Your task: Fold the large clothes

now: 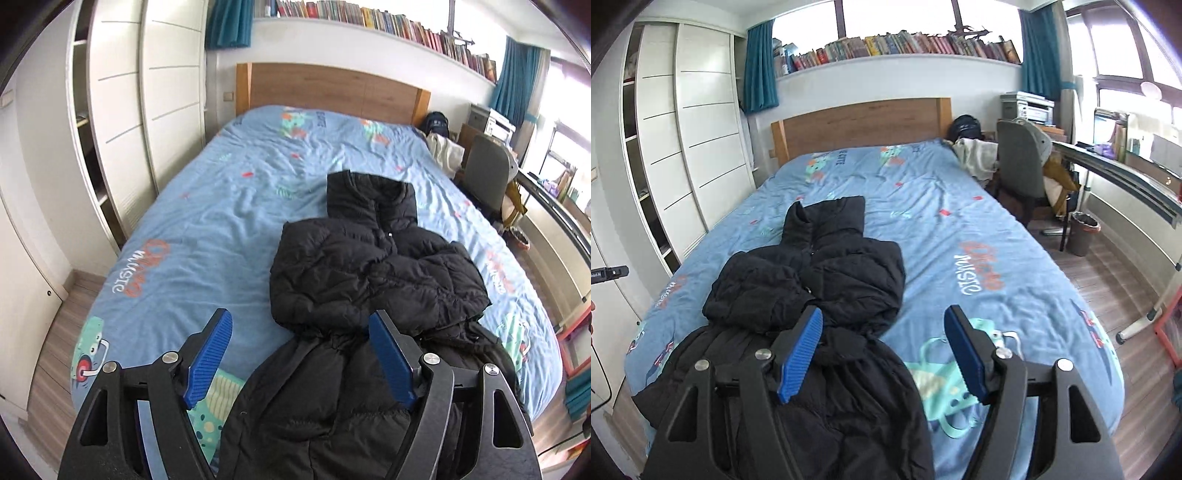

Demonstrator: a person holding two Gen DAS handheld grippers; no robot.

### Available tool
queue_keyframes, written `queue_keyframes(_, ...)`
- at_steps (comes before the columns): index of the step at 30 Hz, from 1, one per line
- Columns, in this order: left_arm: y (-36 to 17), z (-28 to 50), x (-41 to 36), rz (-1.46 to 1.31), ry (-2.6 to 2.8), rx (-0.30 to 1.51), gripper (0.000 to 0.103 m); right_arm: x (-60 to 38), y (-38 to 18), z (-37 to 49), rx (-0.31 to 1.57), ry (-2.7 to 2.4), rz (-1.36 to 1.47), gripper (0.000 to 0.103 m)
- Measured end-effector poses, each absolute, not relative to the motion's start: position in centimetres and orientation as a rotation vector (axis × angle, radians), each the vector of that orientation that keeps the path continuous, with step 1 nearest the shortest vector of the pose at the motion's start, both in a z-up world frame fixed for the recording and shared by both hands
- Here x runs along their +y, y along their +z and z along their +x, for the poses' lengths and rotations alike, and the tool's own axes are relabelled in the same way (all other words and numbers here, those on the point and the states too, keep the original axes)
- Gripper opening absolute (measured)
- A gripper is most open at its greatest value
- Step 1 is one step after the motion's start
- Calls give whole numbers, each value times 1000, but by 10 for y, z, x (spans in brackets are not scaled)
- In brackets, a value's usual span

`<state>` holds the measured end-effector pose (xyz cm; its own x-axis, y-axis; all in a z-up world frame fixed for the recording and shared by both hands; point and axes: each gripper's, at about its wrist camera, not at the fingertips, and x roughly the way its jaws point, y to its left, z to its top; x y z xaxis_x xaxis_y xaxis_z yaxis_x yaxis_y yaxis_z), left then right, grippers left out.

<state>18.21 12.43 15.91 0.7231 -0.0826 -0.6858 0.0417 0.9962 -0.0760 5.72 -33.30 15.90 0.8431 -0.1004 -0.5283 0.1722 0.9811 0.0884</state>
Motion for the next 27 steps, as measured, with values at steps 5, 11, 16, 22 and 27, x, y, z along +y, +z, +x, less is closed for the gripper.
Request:
queue_keyframes(5,160,168,135,-74,-53,762,78,-351,169,25,521,-179,135,68)
queue_keyframes(11,149,178,148,-66,-5,794,78,-361,172,21,522,-193,146,71)
queue_keyframes(16,147,210,160,-78,30,814,78,-359,168,55,559,-162,142,72)
queue_keyframes(22,152,273,161,-79,27,829,79,-359,169,125,589,-99,163,74)
queue_keyframes(27,154,351,155,-114,-15,844,79,-364,170,214,602,-51,185,77)
